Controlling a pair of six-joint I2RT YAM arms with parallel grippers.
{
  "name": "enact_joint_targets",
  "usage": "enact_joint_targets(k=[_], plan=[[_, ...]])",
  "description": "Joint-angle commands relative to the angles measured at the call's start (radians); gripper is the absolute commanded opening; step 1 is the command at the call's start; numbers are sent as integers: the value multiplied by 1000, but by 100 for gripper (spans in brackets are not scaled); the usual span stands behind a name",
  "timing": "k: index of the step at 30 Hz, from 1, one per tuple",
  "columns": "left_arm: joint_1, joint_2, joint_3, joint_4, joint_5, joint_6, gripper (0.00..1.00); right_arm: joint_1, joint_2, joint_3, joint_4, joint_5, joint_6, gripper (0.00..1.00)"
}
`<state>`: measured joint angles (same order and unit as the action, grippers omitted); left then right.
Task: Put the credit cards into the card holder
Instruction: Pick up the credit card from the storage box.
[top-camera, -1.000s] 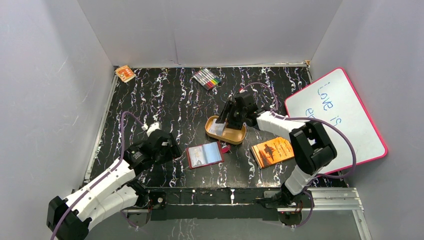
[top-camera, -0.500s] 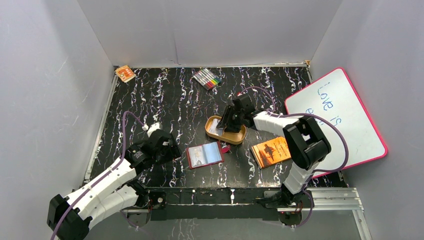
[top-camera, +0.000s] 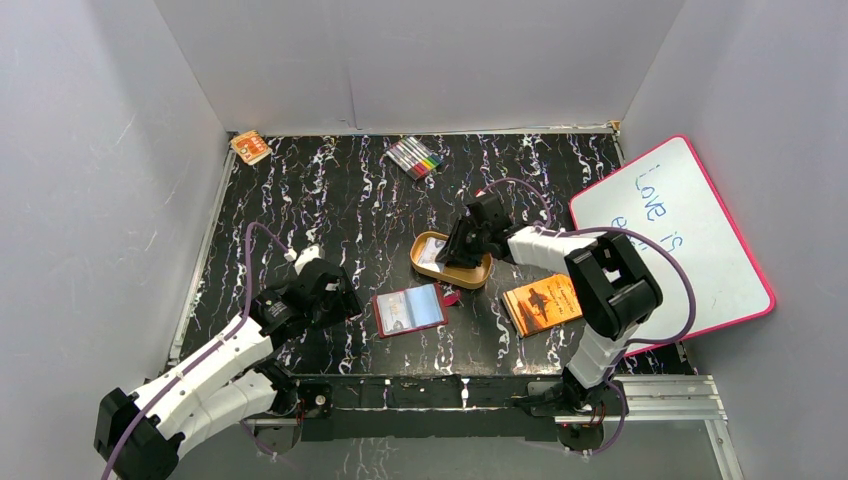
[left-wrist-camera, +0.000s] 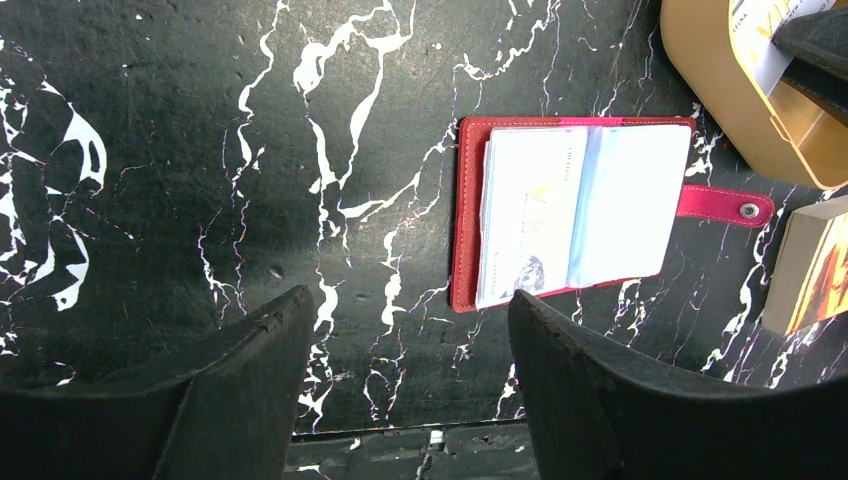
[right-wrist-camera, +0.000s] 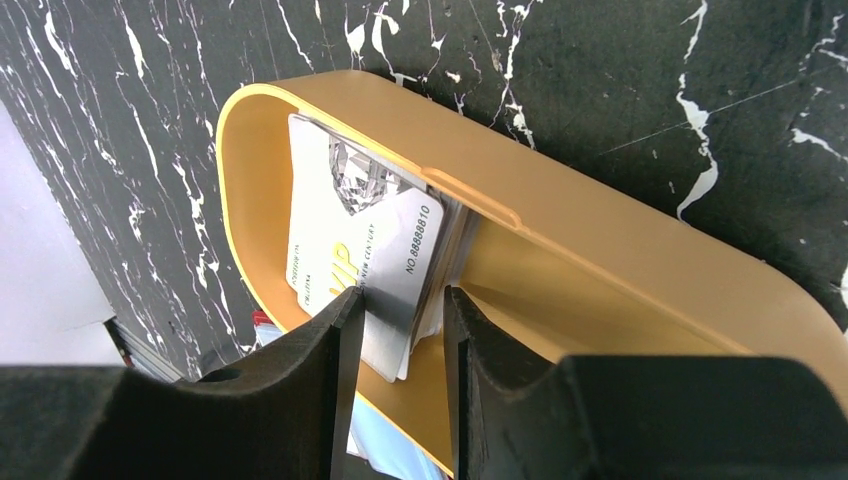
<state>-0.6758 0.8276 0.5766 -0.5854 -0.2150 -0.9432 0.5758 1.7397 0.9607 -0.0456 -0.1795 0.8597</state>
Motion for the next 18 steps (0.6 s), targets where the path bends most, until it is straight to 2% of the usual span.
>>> enact_joint_targets(k=[1, 12, 18], plan=[[6, -2, 22, -24, -20, -4, 68, -9, -40, -36, 11, 6, -8, 41], [6, 5, 23, -26, -21, -5, 67, -18, -87, -74, 20, 6, -6, 34], [7, 7, 23, -27, -20, -6, 67, -21, -104, -87, 26, -1, -5, 24]])
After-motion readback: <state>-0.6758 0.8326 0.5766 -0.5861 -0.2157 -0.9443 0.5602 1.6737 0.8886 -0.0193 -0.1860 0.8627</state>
